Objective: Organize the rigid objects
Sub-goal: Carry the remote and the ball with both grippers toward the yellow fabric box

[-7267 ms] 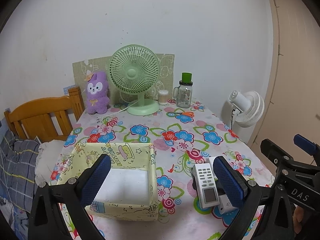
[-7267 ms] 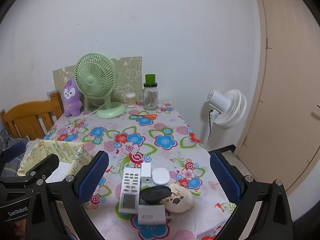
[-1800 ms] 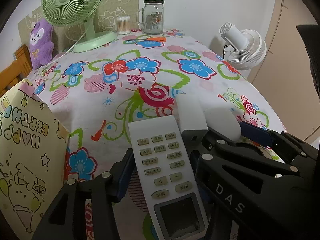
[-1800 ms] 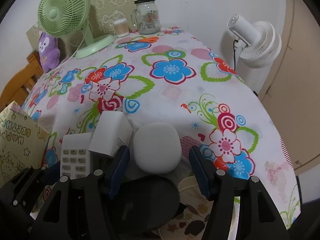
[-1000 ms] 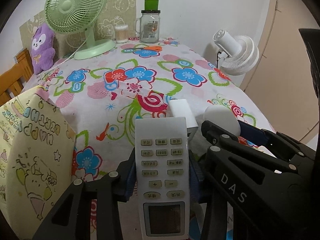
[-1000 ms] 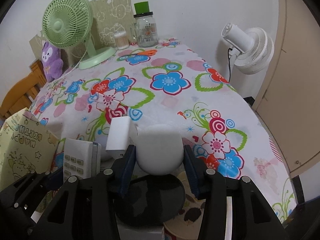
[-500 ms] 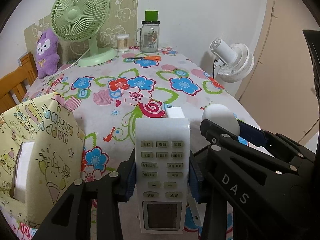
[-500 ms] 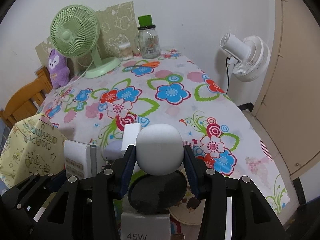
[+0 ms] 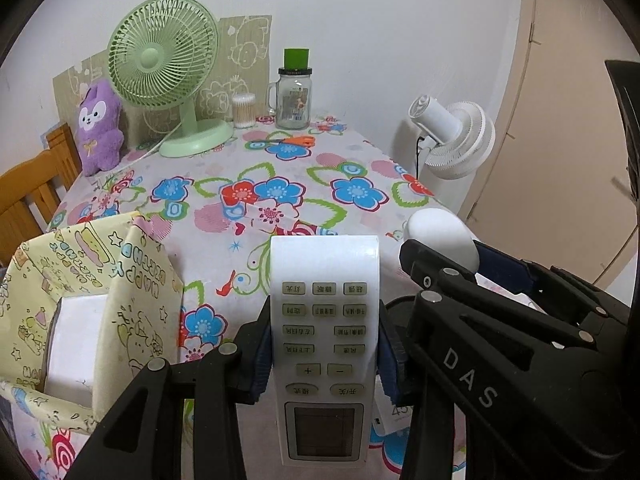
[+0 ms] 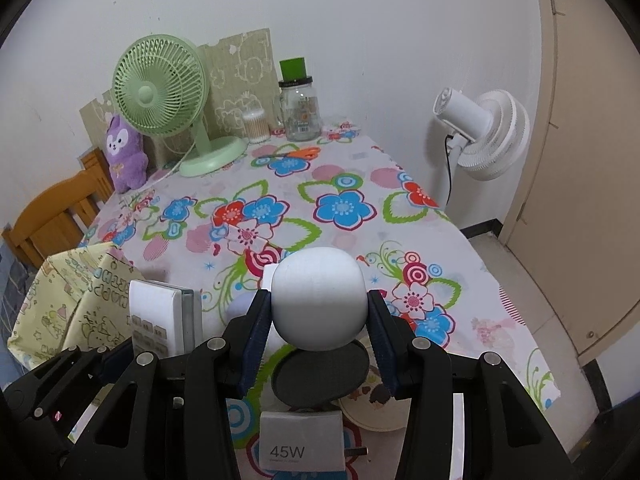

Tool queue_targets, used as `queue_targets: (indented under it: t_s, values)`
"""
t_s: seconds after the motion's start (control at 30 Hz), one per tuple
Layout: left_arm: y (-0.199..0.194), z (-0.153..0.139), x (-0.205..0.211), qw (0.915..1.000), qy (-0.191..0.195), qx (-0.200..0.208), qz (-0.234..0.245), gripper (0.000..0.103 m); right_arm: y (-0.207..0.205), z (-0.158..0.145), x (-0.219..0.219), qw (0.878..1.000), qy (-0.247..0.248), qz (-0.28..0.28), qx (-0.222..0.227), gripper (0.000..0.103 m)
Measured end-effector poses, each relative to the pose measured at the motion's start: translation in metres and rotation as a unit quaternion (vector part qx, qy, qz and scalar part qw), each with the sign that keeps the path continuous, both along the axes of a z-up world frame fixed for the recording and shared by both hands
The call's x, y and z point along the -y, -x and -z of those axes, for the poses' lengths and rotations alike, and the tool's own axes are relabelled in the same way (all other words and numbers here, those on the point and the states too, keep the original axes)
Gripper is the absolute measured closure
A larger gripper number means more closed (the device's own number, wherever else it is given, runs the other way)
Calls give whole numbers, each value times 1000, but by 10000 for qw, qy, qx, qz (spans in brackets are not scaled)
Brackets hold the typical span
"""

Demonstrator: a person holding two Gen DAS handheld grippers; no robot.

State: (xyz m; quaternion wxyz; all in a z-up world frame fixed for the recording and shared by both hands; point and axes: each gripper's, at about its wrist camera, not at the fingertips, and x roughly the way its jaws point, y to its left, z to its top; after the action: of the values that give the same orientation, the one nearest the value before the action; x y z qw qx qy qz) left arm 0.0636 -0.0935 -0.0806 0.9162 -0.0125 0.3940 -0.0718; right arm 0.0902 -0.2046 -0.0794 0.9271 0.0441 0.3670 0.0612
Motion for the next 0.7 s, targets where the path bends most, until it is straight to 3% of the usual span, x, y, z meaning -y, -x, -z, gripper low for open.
queue_targets:
  t_s: [0.7]
  values:
    - [19,-36,-7,9996,17,261,44,58,21,-42,-12,9991,162,-101,386,53]
